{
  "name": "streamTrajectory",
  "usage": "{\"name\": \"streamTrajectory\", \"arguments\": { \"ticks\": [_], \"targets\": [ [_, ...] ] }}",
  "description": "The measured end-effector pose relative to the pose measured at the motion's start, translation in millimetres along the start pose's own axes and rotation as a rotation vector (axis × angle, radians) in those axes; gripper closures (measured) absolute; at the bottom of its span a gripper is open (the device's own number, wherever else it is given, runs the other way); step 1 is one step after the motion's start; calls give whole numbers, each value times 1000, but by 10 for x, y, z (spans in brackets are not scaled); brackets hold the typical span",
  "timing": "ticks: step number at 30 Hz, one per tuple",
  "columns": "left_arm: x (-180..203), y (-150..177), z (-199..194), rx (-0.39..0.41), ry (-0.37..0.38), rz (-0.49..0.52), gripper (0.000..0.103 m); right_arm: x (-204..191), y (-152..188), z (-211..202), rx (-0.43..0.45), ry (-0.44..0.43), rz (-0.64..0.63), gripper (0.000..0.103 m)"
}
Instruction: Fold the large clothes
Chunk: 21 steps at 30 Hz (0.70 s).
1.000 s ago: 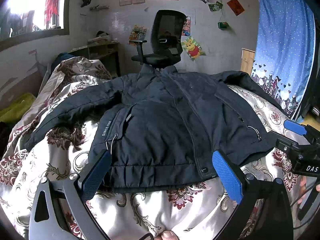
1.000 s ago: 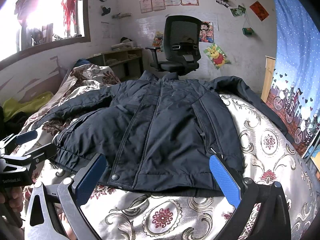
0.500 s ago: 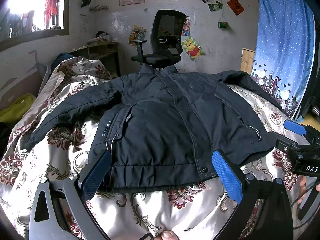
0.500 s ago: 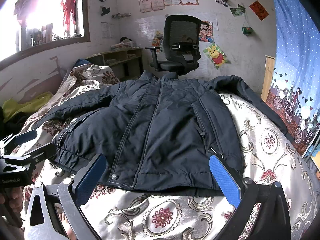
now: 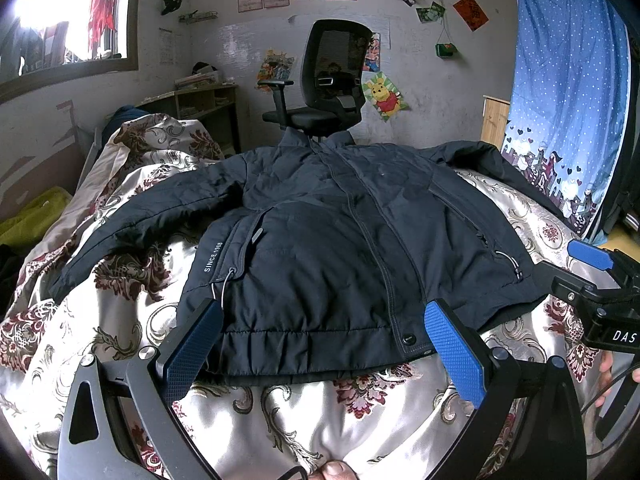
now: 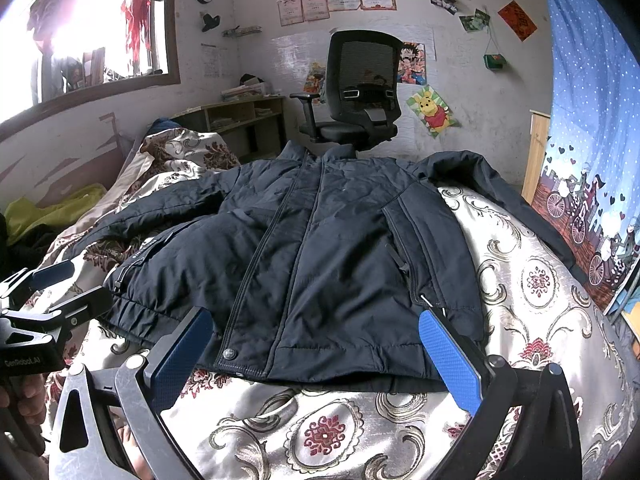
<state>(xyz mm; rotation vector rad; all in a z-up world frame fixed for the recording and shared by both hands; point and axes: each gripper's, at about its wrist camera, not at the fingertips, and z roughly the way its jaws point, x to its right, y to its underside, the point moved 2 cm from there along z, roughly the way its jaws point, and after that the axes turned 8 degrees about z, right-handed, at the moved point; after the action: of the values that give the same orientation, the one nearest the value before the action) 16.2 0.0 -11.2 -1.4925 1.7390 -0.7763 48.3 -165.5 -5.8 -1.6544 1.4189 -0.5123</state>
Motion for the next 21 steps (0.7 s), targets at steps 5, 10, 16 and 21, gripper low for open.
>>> {"name": "streamTrajectory", "arguments": {
  "ticks": [5, 10, 16, 21],
  "targets": [
    [0, 0, 0, 0, 0, 0, 4, 2, 0, 1, 2, 1, 1, 0],
    [0, 0, 0, 0, -1, 0, 4, 4, 3, 4, 0, -1, 1, 0],
    [0, 0, 1, -1, -1, 1, 4, 3, 7, 7, -1, 0, 2, 0],
    [-30, 5, 27, -22, -32, -11, 4, -7, 15, 24, -12, 11, 5, 0]
  ]
}}
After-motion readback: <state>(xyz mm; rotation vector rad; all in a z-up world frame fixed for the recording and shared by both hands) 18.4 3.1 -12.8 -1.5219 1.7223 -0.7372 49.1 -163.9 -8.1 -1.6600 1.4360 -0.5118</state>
